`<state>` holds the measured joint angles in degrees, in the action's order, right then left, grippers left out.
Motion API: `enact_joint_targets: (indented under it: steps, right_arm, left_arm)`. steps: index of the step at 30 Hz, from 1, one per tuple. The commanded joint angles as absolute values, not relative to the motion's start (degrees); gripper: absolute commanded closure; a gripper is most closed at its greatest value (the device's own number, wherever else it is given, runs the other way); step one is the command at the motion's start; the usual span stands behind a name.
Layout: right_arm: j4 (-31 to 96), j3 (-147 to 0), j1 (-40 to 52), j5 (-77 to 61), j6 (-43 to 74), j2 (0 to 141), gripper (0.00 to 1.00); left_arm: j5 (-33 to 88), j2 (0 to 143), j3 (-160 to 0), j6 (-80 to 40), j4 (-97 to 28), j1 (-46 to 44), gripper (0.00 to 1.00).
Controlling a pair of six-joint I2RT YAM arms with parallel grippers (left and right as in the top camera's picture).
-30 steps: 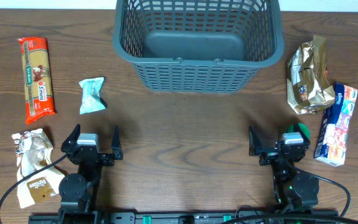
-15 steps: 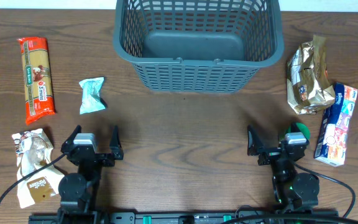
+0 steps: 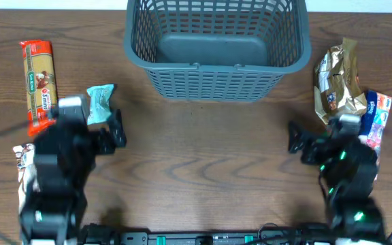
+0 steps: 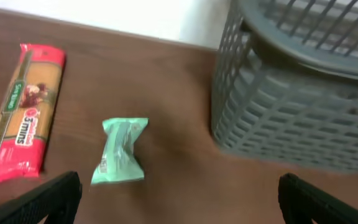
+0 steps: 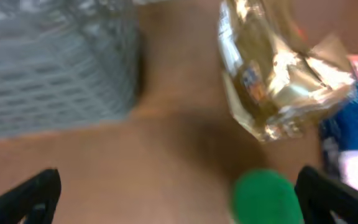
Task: Pack container
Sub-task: 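Reach the right gripper to the gold foil bag and grasp it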
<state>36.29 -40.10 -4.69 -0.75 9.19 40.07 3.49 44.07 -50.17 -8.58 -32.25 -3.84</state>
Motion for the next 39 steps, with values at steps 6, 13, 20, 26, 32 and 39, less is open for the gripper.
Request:
enact_joint_targets:
  steps: [6, 13, 20, 26, 32, 39]
  right_arm:
    - [60.53, -73.97, -10.15, -3.03, 6.2, 60.95, 0.01]
    - [65.82, -96.84, -12.91, 3.62, 4.69, 73.73, 0.01]
    - [81.71, -129.93, -17.61, 0.21, -5.78, 99.26, 0.01]
    - [84.97, -137.95, -17.65, -0.05, -6.96, 115.13, 0.01]
    - [83.61, -137.95, -17.61, 2.17, -6.07, 125.69, 0.01]
    - [81.21, -137.93, -17.63, 2.57, -6.44, 134.21, 0.01]
  left_arm:
    - [3.44, 57.41, -66.04, -9.1, -44.77, -3.55, 0.02]
    - [3.4, 57.56, -66.04, -8.62, -45.67, -3.53, 0.01]
    - [0.36, 57.56, -66.04, -7.14, -47.16, -3.55, 0.02]
    - [0.38, 57.56, -66.04, -7.14, -47.51, -3.55, 0.02]
    - [0.38, 57.56, -66.04, -7.14, -47.51, -3.55, 0.02]
    - [0.38, 57.56, -66.04, -7.14, -47.51, -3.55, 0.02]
